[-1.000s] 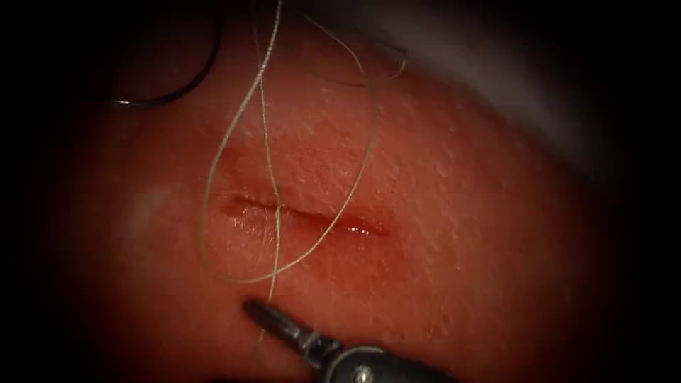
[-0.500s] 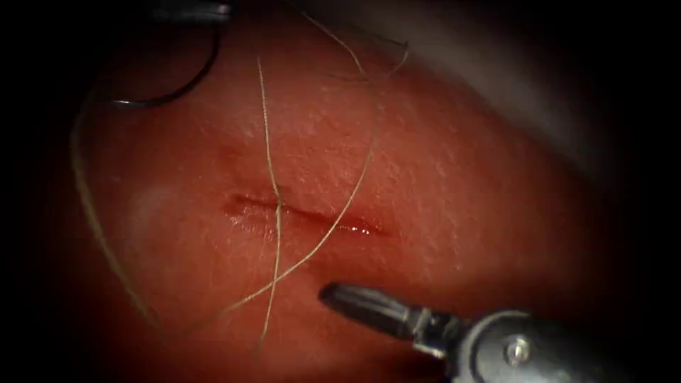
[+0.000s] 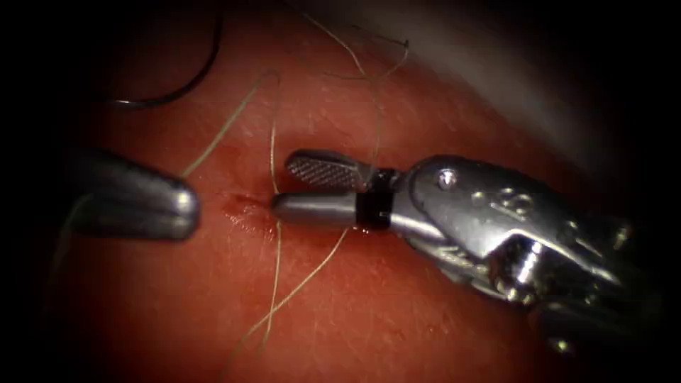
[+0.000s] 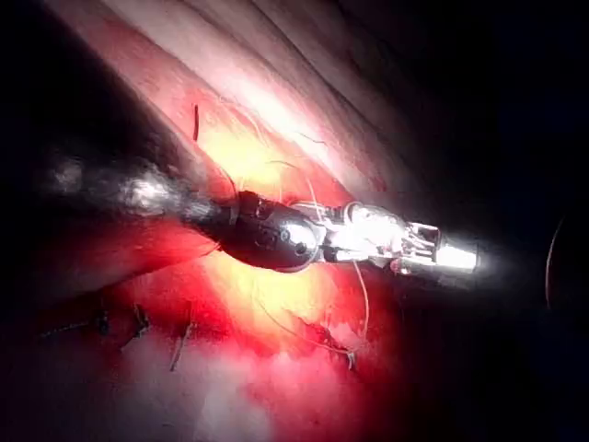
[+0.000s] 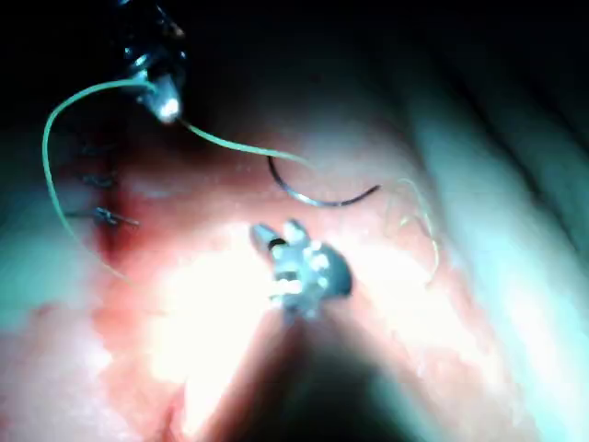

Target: Wound Closure

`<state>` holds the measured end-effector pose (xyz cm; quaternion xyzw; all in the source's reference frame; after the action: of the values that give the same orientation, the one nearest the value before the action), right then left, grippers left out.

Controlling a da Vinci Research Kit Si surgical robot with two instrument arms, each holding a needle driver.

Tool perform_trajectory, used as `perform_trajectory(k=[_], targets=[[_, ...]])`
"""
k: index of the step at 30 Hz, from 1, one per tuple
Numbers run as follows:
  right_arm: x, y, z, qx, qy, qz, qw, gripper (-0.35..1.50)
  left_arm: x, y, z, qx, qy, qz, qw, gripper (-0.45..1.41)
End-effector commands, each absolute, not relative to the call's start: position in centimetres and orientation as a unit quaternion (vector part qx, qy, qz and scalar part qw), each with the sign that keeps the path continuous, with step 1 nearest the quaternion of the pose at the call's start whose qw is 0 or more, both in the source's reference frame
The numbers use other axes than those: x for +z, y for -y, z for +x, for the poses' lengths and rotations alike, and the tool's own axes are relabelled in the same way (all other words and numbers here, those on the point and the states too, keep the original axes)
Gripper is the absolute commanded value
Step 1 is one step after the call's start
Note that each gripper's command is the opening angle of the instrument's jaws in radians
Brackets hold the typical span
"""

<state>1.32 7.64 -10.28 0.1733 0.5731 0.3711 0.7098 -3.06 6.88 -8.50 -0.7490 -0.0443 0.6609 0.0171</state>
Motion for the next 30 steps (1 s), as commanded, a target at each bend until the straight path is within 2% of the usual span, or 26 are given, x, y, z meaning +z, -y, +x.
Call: perform_trajectory(k=[1, 5, 13, 18, 30], targets=[[-10.2, -7.7, 1.49, 0.366, -0.575, 0.175, 0.71, 0.02, -8.4, -6.8, -3.11, 0.661, 0.046, -0.749, 0.018, -0.35], [-10.0, -7.9, 1.68, 0.359, -0.577, 0.18, 0.711, -0.06, -8.4, -6.7, -3.14, 0.659, 0.051, -0.75, 0.019, -0.35], [-9.8, -7.8, 1.91, 0.352, -0.582, 0.175, 0.711, -0.08, -8.3, -6.5, -3.24, 0.659, 0.055, -0.75, 0.019, -0.35], [-9.7, -8.0, 1.83, 0.388, -0.632, 0.195, 0.642, -0.1, -8.1, -6.4, -3.29, 0.659, 0.061, -0.75, 0.013, -0.35], [-9.7, -8.0, 1.55, 0.353, -0.69, 0.265, 0.574, -0.13, -7.2, -6.4, -3.01, 0.676, 0.075, -0.732, 0.05, -0.35]])
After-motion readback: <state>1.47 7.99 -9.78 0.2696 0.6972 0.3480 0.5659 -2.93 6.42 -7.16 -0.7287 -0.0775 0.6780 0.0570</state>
